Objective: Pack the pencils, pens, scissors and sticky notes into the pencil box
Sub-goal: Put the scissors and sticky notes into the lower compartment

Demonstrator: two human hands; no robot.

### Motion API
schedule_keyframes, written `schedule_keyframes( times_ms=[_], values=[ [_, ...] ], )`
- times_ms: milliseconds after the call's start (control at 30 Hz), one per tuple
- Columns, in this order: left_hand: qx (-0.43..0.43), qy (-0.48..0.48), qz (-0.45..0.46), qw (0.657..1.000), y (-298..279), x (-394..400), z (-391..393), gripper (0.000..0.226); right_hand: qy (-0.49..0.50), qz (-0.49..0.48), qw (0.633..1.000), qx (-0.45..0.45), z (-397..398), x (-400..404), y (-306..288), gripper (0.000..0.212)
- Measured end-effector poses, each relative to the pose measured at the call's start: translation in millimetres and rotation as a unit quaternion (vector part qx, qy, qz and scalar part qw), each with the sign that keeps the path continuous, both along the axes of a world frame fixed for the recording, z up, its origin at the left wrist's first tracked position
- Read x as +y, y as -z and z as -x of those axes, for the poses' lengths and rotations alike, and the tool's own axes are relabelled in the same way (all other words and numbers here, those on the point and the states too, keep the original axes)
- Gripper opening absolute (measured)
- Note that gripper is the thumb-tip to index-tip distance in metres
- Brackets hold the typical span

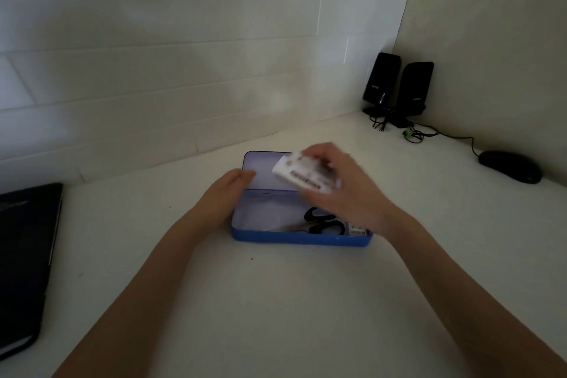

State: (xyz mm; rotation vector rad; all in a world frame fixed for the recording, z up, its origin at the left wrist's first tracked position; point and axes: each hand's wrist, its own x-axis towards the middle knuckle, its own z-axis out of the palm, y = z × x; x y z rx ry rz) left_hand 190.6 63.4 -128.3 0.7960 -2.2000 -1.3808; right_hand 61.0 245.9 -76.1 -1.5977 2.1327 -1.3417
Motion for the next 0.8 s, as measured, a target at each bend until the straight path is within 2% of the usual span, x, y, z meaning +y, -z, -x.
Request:
schedule_keyframes(
  times_ms=[67,133,200,300,467,633,733,800],
  values=[
    [0.028,-0.041,-0.029,0.998,0,-6,0,0.029,-0.059,-0.048,0.997,0.021,-12,-9,10,0.050],
    [0.038,-0.044,-0.044,0.997,0,-8,-2,0.034,-0.095,-0.103,0.988,0.066,-16,-17,21,0.053],
    [0.028,-0.033,-0.029,0.999,2,-7,-2,0.038,-0.108,-0.143,0.981,0.072,-18,-20,28,0.054],
    [0.023,-0.025,-0.014,0.999,1,-5,0,0.033,-0.128,-0.161,0.977,0.057,-20,-26,28,0.052],
    [0.019,-0.029,-0.013,0.999,2,-4,-1,0.030,-0.124,-0.183,0.969,0.111,-17,-39,28,0.043],
    [0.029,-0.024,-0.023,0.999,0,-2,0,0.026,-0.175,-0.191,0.966,0.018,-23,-35,32,0.047],
    [0.016,-0.012,-0.012,1.000,-2,1,-2,0.019,-0.152,-0.086,0.980,-0.096,-15,-31,26,0.047],
    [0.000,0.005,-0.020,1.000,-2,1,-4,0.027,-0.099,-0.022,0.986,-0.129,-2,-23,16,0.034]
  ],
)
